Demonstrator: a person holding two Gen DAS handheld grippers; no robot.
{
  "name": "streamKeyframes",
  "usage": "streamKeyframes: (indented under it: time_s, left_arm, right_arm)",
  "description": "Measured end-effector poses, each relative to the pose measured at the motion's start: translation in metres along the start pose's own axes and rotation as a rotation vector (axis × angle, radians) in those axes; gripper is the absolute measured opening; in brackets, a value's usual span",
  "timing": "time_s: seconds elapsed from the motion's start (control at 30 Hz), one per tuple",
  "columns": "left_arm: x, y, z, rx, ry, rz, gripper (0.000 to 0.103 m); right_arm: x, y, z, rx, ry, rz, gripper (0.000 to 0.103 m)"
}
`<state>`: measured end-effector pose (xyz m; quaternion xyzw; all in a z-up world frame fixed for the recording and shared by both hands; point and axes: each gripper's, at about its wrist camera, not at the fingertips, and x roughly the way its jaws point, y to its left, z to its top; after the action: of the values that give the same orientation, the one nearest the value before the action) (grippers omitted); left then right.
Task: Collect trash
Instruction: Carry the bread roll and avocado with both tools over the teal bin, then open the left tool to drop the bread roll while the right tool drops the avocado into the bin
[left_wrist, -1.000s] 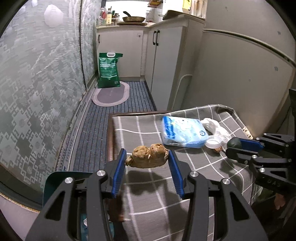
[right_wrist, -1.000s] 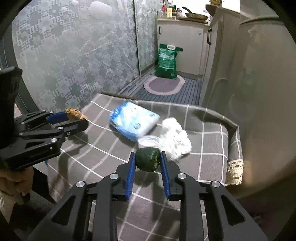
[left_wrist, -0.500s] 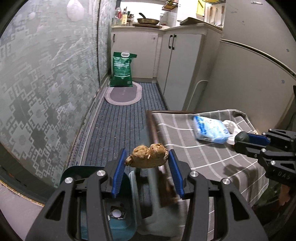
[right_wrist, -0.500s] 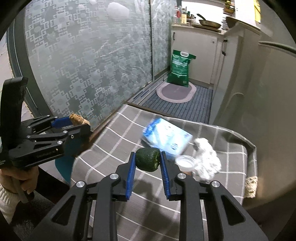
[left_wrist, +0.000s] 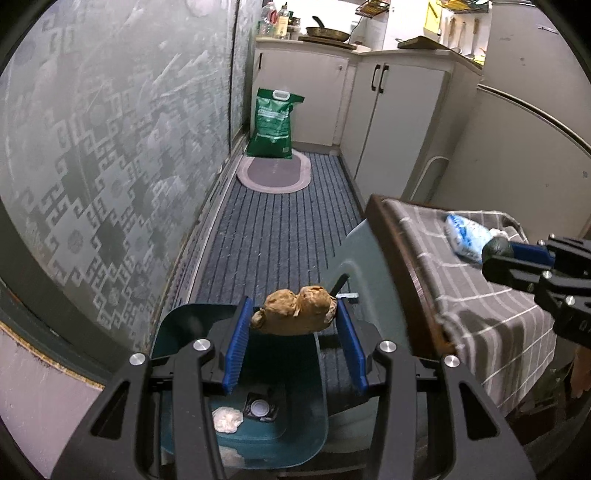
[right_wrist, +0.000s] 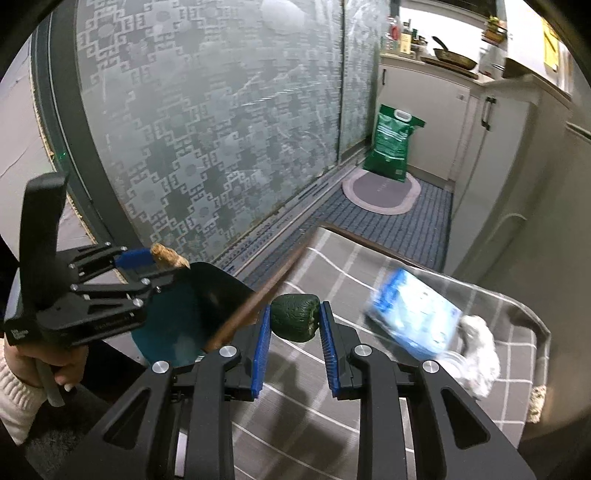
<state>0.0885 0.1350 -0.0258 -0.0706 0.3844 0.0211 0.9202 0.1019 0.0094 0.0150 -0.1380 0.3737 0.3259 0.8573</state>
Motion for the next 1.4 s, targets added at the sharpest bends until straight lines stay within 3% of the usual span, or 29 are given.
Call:
streamKeyframes:
  time_s: [0.47, 0.87, 0.97, 1.1, 1.4]
  left_arm:
    - [0.023, 0.046, -0.038, 0.002, 0.129, 0.048, 0.049]
    - [0.039, 0.060, -0.067, 0.028, 0.238, 0.034, 0.051]
    - [0.038, 0.061, -0.069, 0.040, 0.241, 0.029, 0.051]
    - [0.034, 0.068, -0.069, 0.040, 0.234, 0.030, 0.042]
    - [0.003, 0.088, -0.063, -0.011, 0.160, 0.036, 0.035]
  right_arm:
    - [0.029, 0.059, 0.026, -0.069, 0.027, 0.058, 0.026]
    - [0.056, 0.092, 0.036, -0.082, 0.074, 0.099, 0.026]
    - [0.063, 0.098, 0.037, -0.085, 0.089, 0.104, 0.026]
    - [0.076, 0.108, 0.039, -0.089, 0.111, 0.107, 0.026]
    - [0.106, 0.124, 0.037, -0.102, 0.171, 0.114, 0.026]
